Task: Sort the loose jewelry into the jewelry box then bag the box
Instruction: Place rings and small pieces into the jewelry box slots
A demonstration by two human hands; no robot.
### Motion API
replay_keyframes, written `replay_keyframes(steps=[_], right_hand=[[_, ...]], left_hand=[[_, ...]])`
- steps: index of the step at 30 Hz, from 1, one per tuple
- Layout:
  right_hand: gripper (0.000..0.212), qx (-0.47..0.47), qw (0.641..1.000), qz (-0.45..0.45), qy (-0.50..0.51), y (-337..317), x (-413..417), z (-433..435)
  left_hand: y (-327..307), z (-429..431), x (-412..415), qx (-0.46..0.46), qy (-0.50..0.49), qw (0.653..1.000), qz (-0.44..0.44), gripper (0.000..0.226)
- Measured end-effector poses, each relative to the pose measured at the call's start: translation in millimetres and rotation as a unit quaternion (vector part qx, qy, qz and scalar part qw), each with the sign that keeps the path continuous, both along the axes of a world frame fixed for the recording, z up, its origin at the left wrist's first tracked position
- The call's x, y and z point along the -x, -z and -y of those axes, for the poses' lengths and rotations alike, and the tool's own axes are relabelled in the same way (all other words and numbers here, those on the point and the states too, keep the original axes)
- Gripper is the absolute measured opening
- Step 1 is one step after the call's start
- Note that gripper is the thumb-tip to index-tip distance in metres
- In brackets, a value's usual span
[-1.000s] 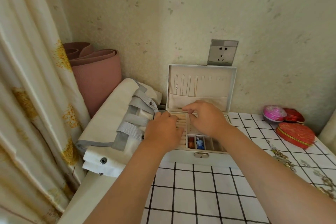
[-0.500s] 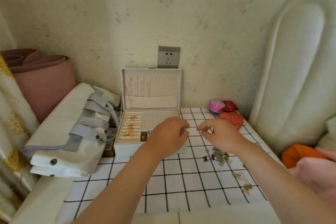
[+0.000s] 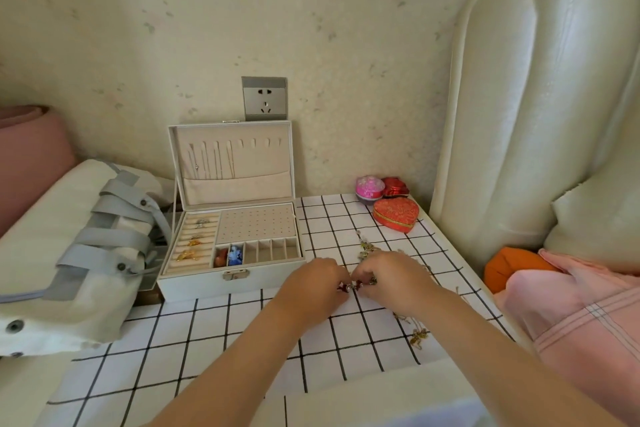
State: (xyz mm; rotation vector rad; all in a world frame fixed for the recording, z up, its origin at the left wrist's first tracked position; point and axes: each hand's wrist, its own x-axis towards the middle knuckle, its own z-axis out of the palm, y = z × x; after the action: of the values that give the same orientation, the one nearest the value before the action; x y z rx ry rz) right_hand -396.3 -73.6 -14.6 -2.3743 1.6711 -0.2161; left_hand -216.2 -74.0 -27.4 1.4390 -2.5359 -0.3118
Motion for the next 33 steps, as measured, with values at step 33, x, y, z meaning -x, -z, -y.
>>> replay_keyframes(steps=[33], right_hand=[[0.003,-0.031,0.959,0.278,0.037,-31.5,-19.3,26.4]], left_hand=[[-34.1,1.7,-33.3,-0.019,-0.066,0.975,-0.210,0.022]])
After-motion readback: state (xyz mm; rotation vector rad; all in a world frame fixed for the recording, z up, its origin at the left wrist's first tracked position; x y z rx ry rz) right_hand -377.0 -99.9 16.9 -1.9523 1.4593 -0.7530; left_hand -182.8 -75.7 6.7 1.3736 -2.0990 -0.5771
